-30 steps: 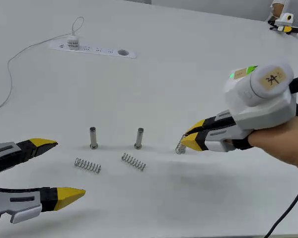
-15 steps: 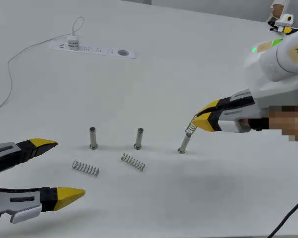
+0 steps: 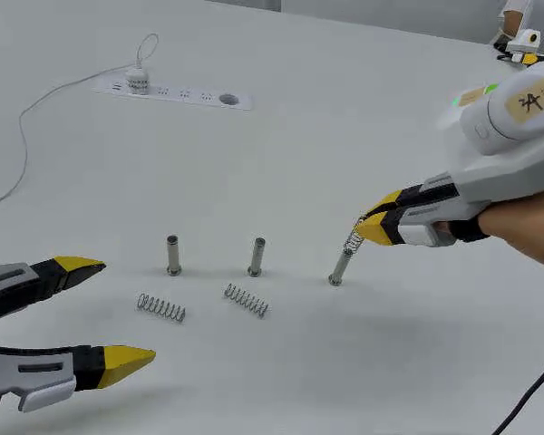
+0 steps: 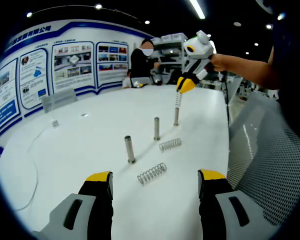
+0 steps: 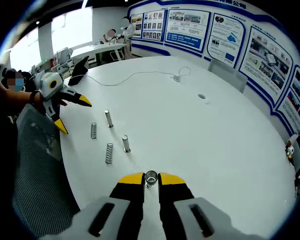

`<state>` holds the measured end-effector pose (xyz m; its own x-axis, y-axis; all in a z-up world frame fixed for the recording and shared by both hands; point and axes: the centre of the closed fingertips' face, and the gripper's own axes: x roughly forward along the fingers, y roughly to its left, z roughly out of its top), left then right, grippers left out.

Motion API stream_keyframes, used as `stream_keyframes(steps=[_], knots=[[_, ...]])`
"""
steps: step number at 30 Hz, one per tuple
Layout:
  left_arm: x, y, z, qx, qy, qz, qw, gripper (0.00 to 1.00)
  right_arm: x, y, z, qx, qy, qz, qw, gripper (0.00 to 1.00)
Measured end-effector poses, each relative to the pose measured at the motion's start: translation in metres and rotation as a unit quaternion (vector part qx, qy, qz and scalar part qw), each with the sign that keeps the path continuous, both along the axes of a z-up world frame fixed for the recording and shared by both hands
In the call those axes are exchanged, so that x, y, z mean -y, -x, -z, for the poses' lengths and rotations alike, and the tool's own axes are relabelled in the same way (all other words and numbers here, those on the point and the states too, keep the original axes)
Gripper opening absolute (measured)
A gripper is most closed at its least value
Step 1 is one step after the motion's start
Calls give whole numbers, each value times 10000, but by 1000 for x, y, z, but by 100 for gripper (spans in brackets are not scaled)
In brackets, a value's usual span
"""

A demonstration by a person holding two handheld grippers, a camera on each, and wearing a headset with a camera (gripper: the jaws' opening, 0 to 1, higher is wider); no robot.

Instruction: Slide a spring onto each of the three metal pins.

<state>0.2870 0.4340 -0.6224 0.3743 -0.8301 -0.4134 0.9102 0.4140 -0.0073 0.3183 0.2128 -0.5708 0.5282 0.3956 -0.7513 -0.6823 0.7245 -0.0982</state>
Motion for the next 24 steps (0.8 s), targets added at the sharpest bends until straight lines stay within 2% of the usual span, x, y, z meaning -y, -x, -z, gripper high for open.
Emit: stream_keyframes(steps=[11, 24], knots=[[-1, 0, 0, -11, -2, -10, 10000, 71, 0, -2, 8, -106, -22, 7, 9999, 12], [-1, 1, 4, -52, -6, -21, 10000, 71, 1, -4, 34, -283, -4, 77, 9996, 12]])
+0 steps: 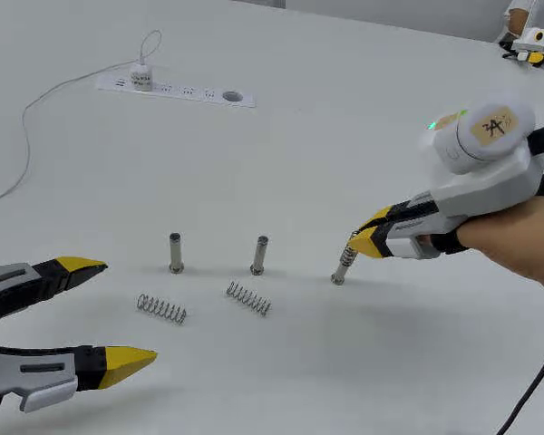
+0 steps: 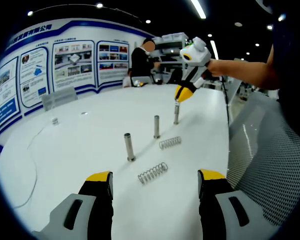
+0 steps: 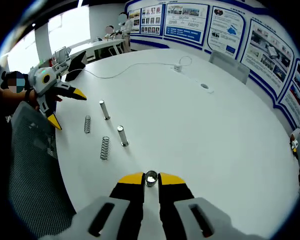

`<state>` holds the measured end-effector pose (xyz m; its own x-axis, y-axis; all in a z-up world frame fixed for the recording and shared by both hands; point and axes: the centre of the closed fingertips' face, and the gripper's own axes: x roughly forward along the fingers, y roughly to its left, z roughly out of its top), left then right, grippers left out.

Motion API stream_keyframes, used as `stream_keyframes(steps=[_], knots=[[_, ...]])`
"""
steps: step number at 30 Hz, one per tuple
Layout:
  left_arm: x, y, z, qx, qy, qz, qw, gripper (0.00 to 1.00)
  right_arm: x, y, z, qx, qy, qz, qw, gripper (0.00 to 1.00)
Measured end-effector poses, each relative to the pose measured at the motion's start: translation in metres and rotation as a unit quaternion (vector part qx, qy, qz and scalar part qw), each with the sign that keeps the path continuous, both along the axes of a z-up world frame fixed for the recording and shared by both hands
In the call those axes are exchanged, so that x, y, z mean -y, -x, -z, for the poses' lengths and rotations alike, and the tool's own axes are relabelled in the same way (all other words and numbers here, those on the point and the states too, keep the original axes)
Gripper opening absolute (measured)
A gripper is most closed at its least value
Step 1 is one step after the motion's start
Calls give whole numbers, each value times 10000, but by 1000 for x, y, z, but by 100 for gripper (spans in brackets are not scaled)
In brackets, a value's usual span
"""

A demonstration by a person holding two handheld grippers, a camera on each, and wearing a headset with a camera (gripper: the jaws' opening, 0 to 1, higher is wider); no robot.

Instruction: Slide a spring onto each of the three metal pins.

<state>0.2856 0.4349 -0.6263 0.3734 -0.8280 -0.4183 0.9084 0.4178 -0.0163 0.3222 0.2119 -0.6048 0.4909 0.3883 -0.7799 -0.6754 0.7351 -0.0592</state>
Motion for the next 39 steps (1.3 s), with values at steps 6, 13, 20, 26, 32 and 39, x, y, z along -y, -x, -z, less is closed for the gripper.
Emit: stream_keyframes(steps=[6, 13, 20, 26, 32, 39], knots=[[-1, -1, 1, -20, -10, -9, 10000, 71, -1, 0, 8, -64, 11, 6, 10000, 12], [0, -1, 2, -36, -19, -17, 10000, 71, -1, -1, 17, -124, 63, -8, 9999, 12], [0, 0, 4, -60, -37, -30, 10000, 70, -1, 0, 21, -154, 62, -19, 9999, 12], [0, 0, 4, -64, -38, -44, 10000, 70, -1, 1, 27, -211, 85, -33, 9997, 12], [1, 1, 4, -68, -42, -48, 10000, 70, -2, 1, 27, -198, 69, -41, 9998, 12], [1, 0, 3, -57, -42, -49, 10000, 70, -3, 0, 27, -167, 62, -72, 9998, 14]])
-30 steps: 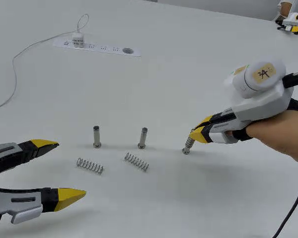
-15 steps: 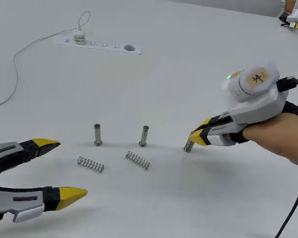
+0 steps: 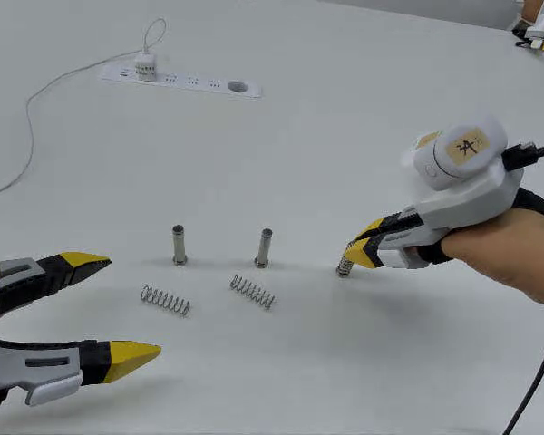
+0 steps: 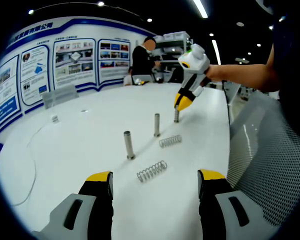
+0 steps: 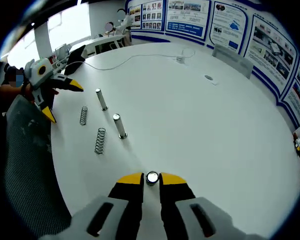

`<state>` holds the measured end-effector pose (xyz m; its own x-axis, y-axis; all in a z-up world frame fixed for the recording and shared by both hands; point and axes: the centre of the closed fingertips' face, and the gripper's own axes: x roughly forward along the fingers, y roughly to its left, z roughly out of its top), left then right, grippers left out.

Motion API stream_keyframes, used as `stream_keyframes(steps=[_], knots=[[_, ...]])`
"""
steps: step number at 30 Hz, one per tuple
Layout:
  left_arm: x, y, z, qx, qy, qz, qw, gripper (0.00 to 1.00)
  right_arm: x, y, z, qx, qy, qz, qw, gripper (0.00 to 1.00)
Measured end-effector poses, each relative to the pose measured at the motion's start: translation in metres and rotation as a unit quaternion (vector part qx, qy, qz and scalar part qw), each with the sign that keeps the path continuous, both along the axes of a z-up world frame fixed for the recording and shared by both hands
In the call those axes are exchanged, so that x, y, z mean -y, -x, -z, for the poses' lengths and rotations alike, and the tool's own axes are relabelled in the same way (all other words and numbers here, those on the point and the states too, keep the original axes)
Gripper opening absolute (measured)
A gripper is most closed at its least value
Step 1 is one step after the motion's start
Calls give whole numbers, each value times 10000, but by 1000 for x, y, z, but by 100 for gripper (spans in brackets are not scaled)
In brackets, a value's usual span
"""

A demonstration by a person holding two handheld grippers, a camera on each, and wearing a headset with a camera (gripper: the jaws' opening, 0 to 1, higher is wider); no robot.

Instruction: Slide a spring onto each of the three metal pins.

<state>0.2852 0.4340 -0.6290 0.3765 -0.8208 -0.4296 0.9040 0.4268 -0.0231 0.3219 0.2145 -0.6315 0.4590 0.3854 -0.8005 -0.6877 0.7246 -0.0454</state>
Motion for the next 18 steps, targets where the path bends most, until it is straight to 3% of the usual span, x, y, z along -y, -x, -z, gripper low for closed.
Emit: stream_keyframes(steps=[8, 18], knots=[[1, 0, 0, 8, 4, 29, 10000, 70, 1, -1, -4, 83, 12, -4, 10000, 17], [3, 1, -1, 22, 33, 70, 10000, 70, -9, -3, -27, 335, 103, -115, 9993, 19]])
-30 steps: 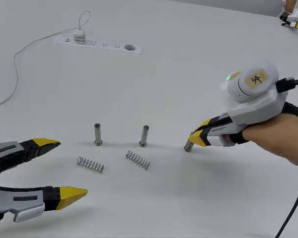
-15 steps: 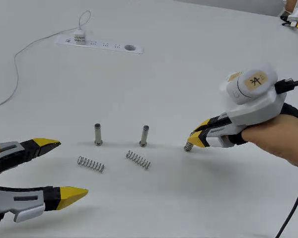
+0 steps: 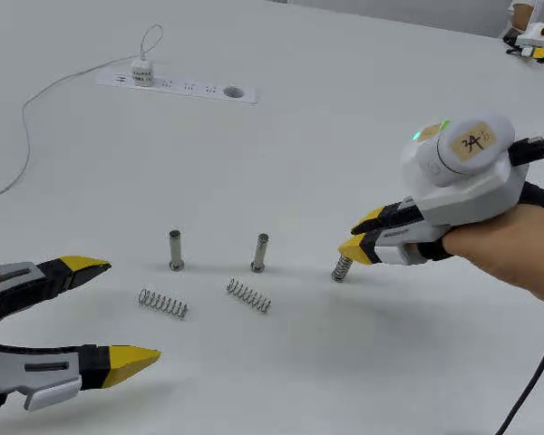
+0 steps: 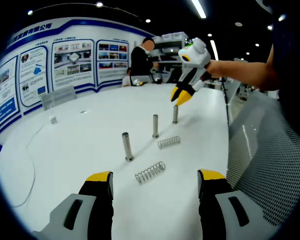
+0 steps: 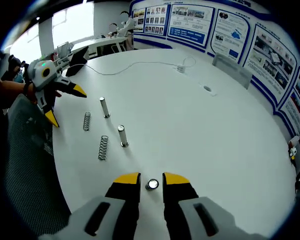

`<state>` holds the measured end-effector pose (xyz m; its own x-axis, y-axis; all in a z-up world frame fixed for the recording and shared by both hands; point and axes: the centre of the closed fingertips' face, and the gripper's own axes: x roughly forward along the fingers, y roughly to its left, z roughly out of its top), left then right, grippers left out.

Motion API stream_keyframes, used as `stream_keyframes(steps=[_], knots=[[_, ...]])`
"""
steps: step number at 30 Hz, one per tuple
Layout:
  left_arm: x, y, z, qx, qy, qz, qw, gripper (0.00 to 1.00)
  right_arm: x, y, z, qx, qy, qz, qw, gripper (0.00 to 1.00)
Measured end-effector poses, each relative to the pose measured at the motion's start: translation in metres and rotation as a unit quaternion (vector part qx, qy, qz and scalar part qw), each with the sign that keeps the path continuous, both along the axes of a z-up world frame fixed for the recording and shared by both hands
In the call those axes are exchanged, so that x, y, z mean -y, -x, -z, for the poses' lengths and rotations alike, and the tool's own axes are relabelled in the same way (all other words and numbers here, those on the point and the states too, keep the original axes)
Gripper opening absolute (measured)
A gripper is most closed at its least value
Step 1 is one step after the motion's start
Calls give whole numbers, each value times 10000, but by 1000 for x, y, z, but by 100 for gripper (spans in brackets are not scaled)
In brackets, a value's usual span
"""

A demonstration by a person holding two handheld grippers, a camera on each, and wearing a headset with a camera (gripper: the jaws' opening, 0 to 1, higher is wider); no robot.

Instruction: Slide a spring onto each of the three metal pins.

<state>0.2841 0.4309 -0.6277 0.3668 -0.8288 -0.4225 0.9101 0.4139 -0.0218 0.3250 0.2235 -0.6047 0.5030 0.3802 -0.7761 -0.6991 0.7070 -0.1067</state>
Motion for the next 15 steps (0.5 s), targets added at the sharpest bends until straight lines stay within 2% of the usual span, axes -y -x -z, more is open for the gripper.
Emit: stream_keyframes(steps=[9, 15], knots=[[0, -1, -3, 43, 40, -2, 10000, 70, -26, 4, -8, 42, 24, -273, 9996, 18], [1, 0, -2, 42, 55, 7, 10000, 70, -46, 11, 1, -83, 38, -495, 9987, 18]])
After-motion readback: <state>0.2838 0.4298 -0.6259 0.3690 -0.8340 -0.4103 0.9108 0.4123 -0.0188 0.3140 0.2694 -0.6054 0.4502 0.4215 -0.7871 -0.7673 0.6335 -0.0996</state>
